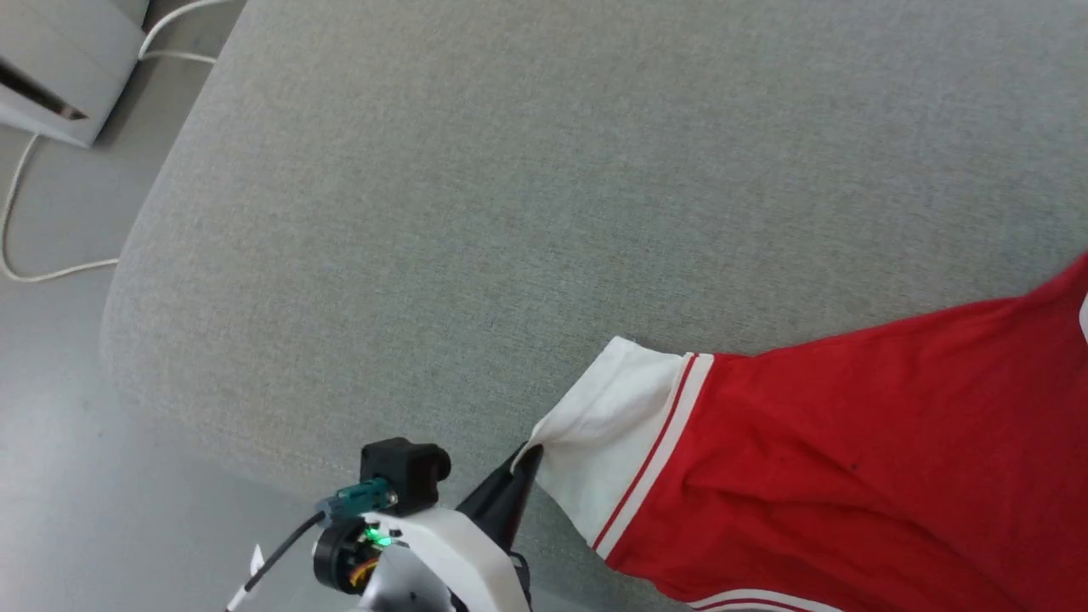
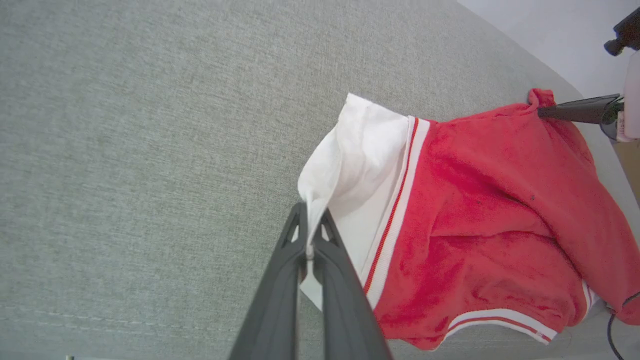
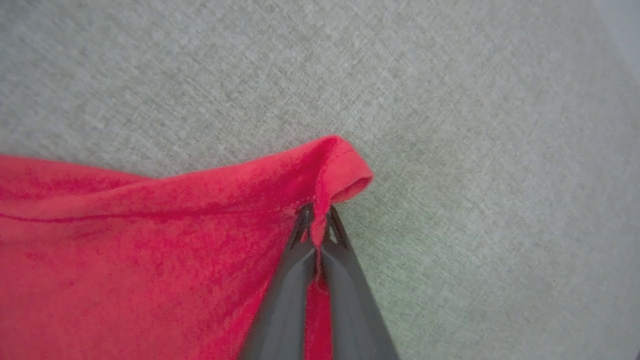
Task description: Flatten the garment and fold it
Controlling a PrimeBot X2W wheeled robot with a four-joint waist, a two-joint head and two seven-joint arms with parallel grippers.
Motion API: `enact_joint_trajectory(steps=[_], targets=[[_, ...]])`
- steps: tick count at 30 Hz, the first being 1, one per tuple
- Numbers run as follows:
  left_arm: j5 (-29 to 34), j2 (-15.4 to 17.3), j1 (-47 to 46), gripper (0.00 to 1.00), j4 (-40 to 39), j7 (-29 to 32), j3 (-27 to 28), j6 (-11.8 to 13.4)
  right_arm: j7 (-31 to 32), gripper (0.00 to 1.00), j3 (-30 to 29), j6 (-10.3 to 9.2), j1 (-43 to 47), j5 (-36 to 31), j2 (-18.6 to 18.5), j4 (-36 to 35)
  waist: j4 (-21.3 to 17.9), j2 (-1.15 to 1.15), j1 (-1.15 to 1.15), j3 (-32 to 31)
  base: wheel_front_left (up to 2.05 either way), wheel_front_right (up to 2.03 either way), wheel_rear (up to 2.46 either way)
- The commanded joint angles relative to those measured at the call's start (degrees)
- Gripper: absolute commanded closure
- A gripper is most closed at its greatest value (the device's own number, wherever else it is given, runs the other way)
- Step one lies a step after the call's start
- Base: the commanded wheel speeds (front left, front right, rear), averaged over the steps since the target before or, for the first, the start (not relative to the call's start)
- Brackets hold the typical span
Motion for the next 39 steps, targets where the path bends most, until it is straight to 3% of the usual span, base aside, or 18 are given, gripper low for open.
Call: enact_joint_trajectory(steps=[1, 11, 21, 31, 39], targets=[[0.0, 0.5, -0.6, 1.00, 0.0, -0.3, 0.5, 0.2, -1.3, 1.00, 0.3, -0.12, 0.0, 0.1, 1.3, 1.8, -1.9, 0.00, 0.00, -2.1, 0.00, 0.00, 0.00], [1.2, 4.7, -1.6, 1.00, -3.7, -2.2, 5.9, 2.3, -13.7, 1.00, -1.8, -0.12, -3.5, 2.9, 3.4, 1.5, -9.4, 0.00, 0.00, -12.1, 0.00, 0.00, 0.00], [2.7, 10.8, -7.1, 1.00, -13.1, -4.7, 15.1, 3.4, -17.5, 1.00, -3.0, -0.12, -4.2, 5.7, 2.9, -10.5, -16.7, 0.00, 0.00, -18.7, 0.00, 0.00, 0.00], [2.2, 12.4, -17.4, 1.00, -21.4, -7.4, 23.0, 4.4, -19.7, 1.00, -8.9, -0.12, -3.6, 5.9, 5.9, -23.4, -22.5, 0.00, 0.00, -20.7, 0.00, 0.00, 0.00], [3.7, 13.6, -28.7, 1.00, -23.1, -8.9, 24.5, 2.9, -20.8, 1.00, -14.1, -0.12, -3.1, 5.3, 8.2, -29.5, -24.9, 0.00, 0.00, -19.3, 0.00, 0.00, 0.00]])
